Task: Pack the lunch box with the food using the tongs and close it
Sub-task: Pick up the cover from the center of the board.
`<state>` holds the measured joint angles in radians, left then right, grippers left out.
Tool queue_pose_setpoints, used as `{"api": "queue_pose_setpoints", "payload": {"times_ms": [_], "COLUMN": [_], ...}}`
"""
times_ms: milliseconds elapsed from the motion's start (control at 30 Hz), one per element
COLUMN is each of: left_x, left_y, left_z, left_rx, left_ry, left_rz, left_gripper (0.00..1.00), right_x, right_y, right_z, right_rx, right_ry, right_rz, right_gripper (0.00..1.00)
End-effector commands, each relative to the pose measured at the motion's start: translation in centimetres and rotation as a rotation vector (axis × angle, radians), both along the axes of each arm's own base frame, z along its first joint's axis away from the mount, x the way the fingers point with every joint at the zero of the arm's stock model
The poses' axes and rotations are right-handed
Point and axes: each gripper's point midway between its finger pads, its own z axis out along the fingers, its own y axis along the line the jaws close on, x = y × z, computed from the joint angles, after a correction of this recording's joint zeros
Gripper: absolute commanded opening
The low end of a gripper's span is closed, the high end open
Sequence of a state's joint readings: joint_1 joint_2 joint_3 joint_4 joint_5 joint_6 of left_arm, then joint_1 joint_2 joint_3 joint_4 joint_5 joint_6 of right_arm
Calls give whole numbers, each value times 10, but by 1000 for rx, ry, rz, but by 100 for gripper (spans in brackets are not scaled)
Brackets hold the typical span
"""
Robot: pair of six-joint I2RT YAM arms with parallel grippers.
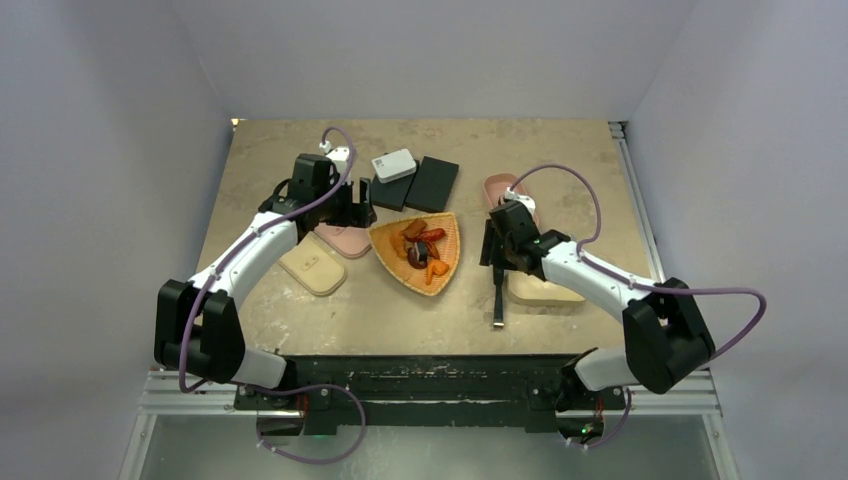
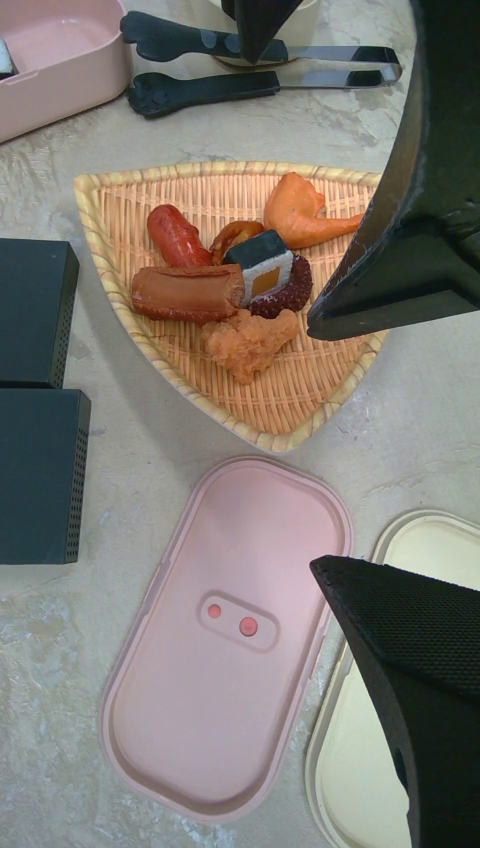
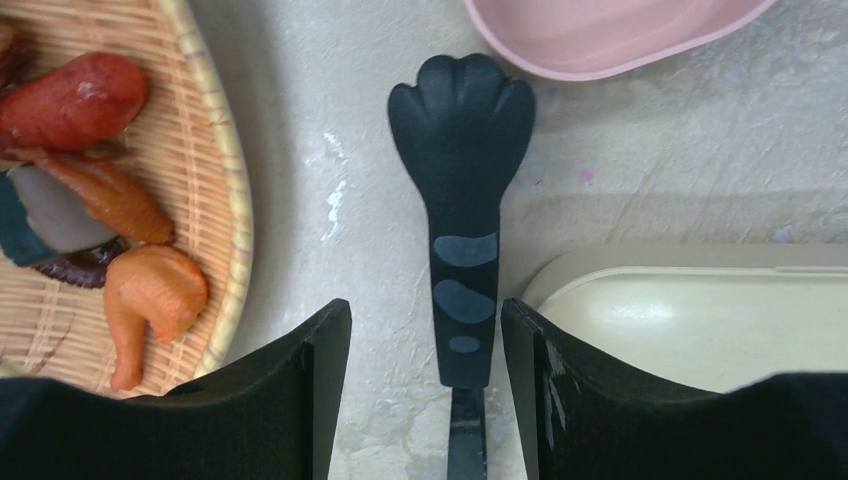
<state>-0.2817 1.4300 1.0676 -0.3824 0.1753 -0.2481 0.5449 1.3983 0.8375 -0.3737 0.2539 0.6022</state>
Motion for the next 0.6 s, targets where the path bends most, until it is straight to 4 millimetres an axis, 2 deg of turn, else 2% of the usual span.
{"api": "queue_pose_setpoints", "payload": {"times_ms": [0, 167, 333, 400, 467, 567], "left_x": [2, 2, 2, 2, 1, 0], "left_y": [-4, -3, -4, -5, -6, -8], "left_z": [17, 18, 19, 21, 26, 35], "left_rx": [-30, -29, -32, -37, -44, -59], "left_ry": [-54, -56, -59, -66, -81, -117], "left_rz": [-3, -4, -5, -9, -15, -26], "left_gripper": [79, 79, 79, 79, 79, 79], "right_x": [12, 18, 25, 29, 31, 33], "right_y": [-4, -3, 1, 3, 6, 11], "right_z": [1, -8, -9, -7, -3, 5], "right_rx": [9, -15, -13, -8, 5, 32], "right_ry": [-41, -30, -40, -49, -61, -88], "right_rz": [-17, -17, -9, -7, 1, 21], "right_gripper": [59, 56, 48, 39, 22, 6]}}
